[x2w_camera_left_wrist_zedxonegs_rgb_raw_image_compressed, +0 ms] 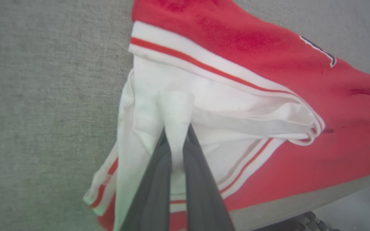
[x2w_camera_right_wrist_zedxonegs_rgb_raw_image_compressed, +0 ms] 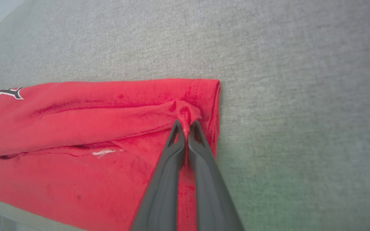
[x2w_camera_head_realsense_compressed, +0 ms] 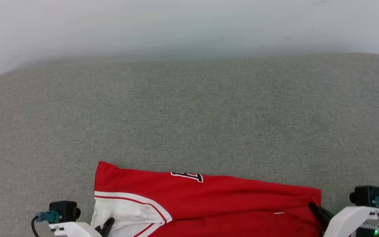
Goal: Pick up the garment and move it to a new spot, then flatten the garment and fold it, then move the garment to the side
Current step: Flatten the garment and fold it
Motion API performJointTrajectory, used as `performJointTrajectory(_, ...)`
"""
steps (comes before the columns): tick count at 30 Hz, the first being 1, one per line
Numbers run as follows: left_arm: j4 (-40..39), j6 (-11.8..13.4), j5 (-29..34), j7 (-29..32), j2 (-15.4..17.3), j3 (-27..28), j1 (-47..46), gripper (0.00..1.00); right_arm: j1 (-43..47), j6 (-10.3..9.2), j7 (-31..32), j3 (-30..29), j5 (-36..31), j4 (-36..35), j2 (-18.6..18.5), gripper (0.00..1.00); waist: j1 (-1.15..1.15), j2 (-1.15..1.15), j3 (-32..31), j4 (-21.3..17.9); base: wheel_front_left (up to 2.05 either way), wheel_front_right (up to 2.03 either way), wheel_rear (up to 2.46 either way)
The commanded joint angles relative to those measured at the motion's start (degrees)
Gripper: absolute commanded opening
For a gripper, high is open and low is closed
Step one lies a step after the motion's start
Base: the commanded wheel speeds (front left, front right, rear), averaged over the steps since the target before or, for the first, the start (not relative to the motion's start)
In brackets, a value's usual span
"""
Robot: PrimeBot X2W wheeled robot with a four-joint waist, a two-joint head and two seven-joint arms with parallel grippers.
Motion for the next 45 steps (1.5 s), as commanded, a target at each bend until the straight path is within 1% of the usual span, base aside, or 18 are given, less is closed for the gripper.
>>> performJointTrajectory(1, 1.4, -0.6, -0.6, -0.7, -1.0, -0.1, -0.2, 0.0, 1.0, -0.06, -0.9, -0.3, 0.1, 0.8, 0.7, 0.08, 0.01, 0.0, 0.0, 0.1, 0.0, 0.0, 0.0)
performJointTrajectory(2, 2.5, -1.1, -0.5, -1.1, -1.4, -0.2, -0.9, 0.0, 1.2, -0.05, -1.3, -0.1, 0.4, 1.2, 1.3, 0.33, 0.01, 0.0, -0.1, 0.2, 0.0, 0.0, 0.0)
performJointTrajectory(3, 3.6, -1.5, -0.8, -1.2, -1.9, -0.4, -1.2, 0.0, 1.6, -0.05, -1.5, 0.1, 0.6, 1.7, 1.7, 0.67, 0.01, 0.0, -0.2, 0.1, 0.0, 0.0, 0.0)
performJointTrajectory(4, 4.5, -1.7, -1.2, -1.6, -2.5, -0.4, -1.4, 0.23, 2.0, -0.05, -1.8, 0.2, 0.7, 2.0, 2.0, 1.0, 0.01, 0.0, -0.3, 0.1, 0.0, 0.0, 0.0)
performJointTrajectory(5, 5.5, -1.8, -1.3, -2.0, -2.9, -0.2, -1.7, 0.55, 2.1, -0.05, -2.2, 0.2, 0.8, 2.1, 2.3, 1.0, 0.01, 0.0, -0.4, 0.0, 0.0, 0.0, 0.0)
performJointTrajectory(6, 6.3, -2.0, -1.3, -2.3, -3.3, -0.2, -1.9, 1.0, 2.3, -0.05, -2.6, 0.4, 0.8, 2.3, 2.4, 1.0, 0.01, 0.0, -0.5, 0.0, 0.0, 0.0, 0.0)
performJointTrajectory(10, 7.9, -2.2, -0.2, -4.2, -3.5, 0.0, -3.2, 1.0, 2.8, -0.06, -4.1, -0.1, 1.0, 1.0, 2.0, 1.0, 0.01, 0.0, -1.1, -0.5, 0.0, 0.0, 0.0)
performJointTrajectory(13, 7.3, -2.1, 0.9, -6.4, -3.2, 0.5, -4.0, 1.0, 3.1, -0.05, -4.3, -0.7, 1.0, -1.6, 1.2, 1.0, 0.01, 0.0, -1.7, -0.9, 0.0, 0.0, 0.0)
performJointTrajectory(16, 5.3, -0.9, 2.8, -8.9, -3.1, 0.8, -4.5, 1.0, 3.9, -0.05, -3.1, -1.9, 0.9, -5.1, 0.3, 1.0, 0.01, 0.0, -2.3, -1.1, 0.0, 0.0, 0.0)
performJointTrajectory(20, 2.2, 1.3, 5.6, -12.8, -2.8, 1.8, -5.0, 1.0, 5.2, -0.05, 1.4, -5.8, -0.4, -10.4, -0.3, 1.0, 0.01, 0.0, -2.7, -1.3, 0.0, 0.0, 0.0)
performJointTrajectory(23, 0.2, 2.8, 8.6, -16.6, -2.6, 2.3, -5.3, 1.0, 5.7, -0.05, 6.5, -8.4, -1.2, -13.1, -0.9, 1.0, 0.01, 0.0, -2.4, -1.1, 0.0, 0.0, 0.0)
performJointTrajectory(25, -1.0, 3.7, 10.4, -19.1, -2.8, 2.3, -5.9, 1.0, 5.6, -0.05, 9.4, -9.2, -1.8, -14.6, -1.5, 1.0, 0.01, 0.0, -1.9, -0.7, 0.0, 0.0, 0.0)
performJointTrajectory(26, -1.0, 3.7, 10.4, -19.1, -2.8, 2.3, -5.9, 1.0, 5.6, -0.05, 9.4, -9.2, -1.8, -14.6, -1.5, 1.0, 0.01, 0.0, -1.9, -0.7, 0.0, 0.0, 0.0)
performJointTrajectory(29, -2.8, 4.8, 13.3, -23.0, -3.3, 2.2, -6.5, 1.0, 5.8, -0.05, 12.9, -9.3, -2.5, -15.7, -1.8, 1.0, 0.01, 0.0, -1.1, 0.2, 0.0, 0.0, 0.0)
performJointTrajectory(33, -5.4, 6.4, 16.8, -26.5, -4.2, 2.6, -7.4, 1.0, 5.7, -0.05, 15.0, -8.4, -3.1, -14.9, -0.9, 1.0, 0.01, 0.0, 0.1, 1.5, 0.0, 0.0, 0.0)
performJointTrajectory(37, -8.2, 7.6, 20.3, -27.9, -5.5, 3.0, -7.7, 1.0, 5.2, -0.05, 15.0, -7.2, -2.5, -12.1, 0.3, 1.0, 0.01, 0.0, 1.4, 3.2, 0.0, 0.0, 0.0)
performJointTrajectory(42, -10.8, 7.9, 23.1, -28.2, -7.1, 4.1, -6.9, 1.0, 3.9, -0.05, 14.7, -5.7, -1.8, -7.7, 1.0, 1.0, 0.01, 0.0, 3.1, 4.6, 0.0, 0.0, 0.0)
performJointTrajectory(45, -11.5, 7.6, 24.1, -28.3, -7.7, 4.8, -6.3, 1.0, 3.2, -0.05, 15.1, -4.3, -1.2, -4.8, 1.0, 1.0, 0.01, 0.0, 3.7, 4.8, 0.0, 0.0, 0.0)
